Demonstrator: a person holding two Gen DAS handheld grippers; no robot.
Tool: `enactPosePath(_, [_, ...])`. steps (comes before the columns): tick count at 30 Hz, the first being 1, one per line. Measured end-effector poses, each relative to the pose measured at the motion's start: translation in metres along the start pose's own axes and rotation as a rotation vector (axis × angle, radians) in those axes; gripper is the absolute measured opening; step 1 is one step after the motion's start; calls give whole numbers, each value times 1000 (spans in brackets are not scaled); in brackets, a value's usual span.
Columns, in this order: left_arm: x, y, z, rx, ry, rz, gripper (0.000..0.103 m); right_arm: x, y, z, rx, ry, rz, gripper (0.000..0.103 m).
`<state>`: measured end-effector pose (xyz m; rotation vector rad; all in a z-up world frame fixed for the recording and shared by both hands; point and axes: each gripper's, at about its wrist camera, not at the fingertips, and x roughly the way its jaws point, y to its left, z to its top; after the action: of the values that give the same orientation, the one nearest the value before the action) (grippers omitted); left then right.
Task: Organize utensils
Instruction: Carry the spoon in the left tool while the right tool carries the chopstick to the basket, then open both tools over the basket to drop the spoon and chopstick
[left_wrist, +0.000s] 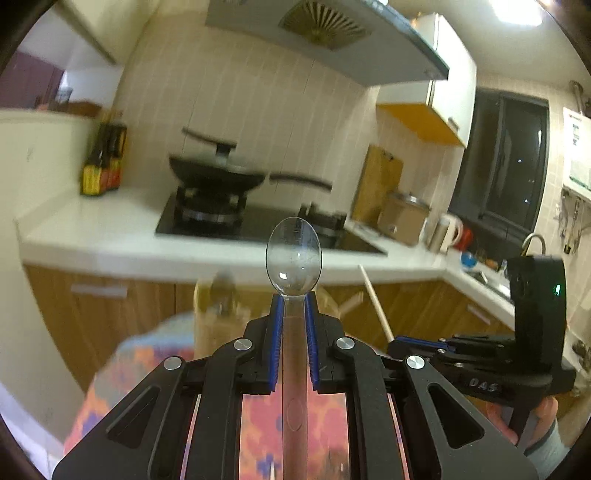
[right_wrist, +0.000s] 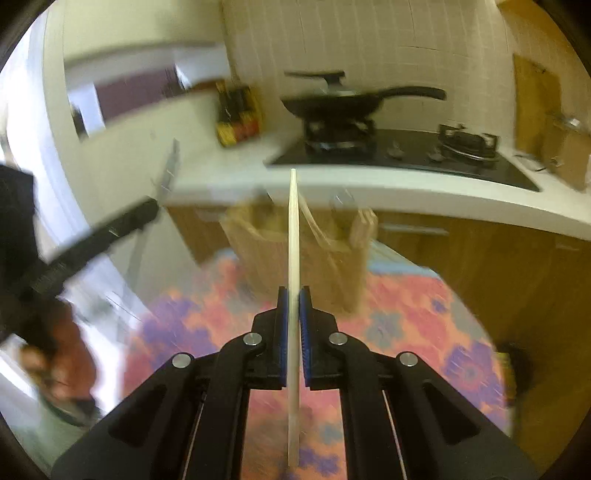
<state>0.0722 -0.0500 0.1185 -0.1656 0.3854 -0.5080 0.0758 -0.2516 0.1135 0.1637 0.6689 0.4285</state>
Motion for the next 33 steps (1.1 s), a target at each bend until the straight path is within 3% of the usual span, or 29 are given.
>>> enactPosePath(3, [15,-2,24,-1,-41,-14,10,-5,-5,30,20,-80,46,4])
enactPosePath(9, [52,-4,51,-13,-109,-51,10,-3,-9,85,2,-271,-2,4])
enactPosePath(14, [88,3,57,-11,-127,-67,10,20,-23,106,-54,-433,-78,4])
enactPosePath(20, [121,25,48,-68,-131,-103,10,63,-56,106,-11,-435,-98,4])
enactPosePath(25, [138,38,42,-97,-147,-66,10,88,-80,99,52,-426,-65,4])
enactPosePath(32, [150,43,29,-118,-176,-13,11,101,-77,85,28,-402,-71,4])
enactPosePath(33, [150,43,26,-115,-168,-10,15,100,-77,83,26,-401,-73,4])
